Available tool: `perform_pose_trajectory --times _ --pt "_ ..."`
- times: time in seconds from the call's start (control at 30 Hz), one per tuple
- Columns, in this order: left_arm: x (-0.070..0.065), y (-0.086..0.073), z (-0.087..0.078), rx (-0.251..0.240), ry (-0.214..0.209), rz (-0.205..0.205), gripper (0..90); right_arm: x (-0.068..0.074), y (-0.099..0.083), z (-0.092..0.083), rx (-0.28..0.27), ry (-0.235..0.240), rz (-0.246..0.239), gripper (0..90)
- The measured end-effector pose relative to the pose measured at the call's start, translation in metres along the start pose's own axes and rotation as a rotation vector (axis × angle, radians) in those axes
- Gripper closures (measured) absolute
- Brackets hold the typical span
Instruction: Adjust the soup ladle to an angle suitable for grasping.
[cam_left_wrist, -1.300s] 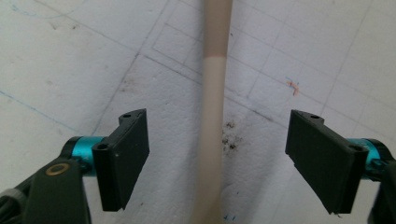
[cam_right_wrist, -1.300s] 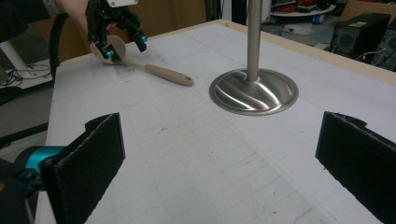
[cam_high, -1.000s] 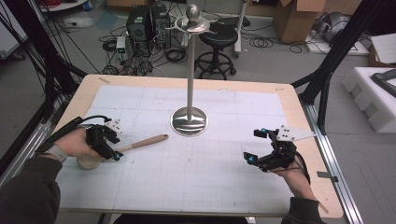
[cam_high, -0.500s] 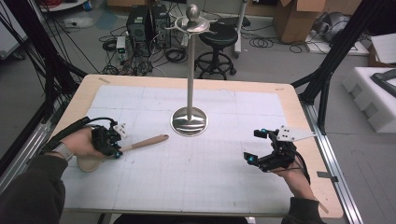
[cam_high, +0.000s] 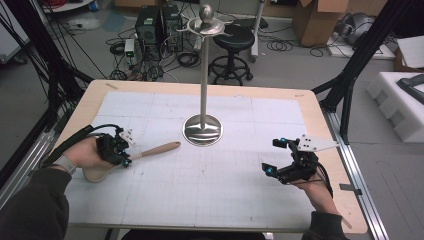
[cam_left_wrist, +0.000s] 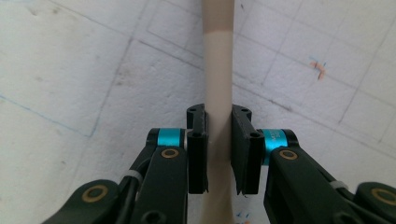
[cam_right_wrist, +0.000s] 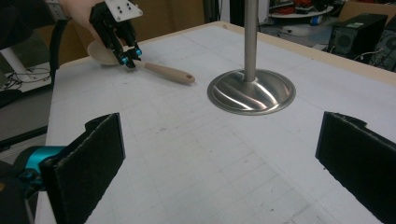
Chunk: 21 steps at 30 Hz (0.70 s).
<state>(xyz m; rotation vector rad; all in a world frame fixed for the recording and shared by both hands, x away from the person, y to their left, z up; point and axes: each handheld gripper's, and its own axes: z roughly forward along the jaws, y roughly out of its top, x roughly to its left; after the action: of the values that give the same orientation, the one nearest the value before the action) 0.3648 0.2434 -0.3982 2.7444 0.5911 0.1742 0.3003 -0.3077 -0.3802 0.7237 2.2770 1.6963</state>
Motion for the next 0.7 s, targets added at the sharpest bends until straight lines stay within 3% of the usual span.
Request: perform_pose_trajectory --times 0.23,0.7 --pt "-0.003 -0.007 -0.018 -0.15 0.006 -0.079 77.6 0.0 0.0 0.001 0.002 -0.002 -0.002 0.4" --pt "-0.013 -0.01 -0.032 -0.318 0.033 -0.18 77.6 0.001 0.0 0.002 0.006 -0.001 -0.004 0.4"
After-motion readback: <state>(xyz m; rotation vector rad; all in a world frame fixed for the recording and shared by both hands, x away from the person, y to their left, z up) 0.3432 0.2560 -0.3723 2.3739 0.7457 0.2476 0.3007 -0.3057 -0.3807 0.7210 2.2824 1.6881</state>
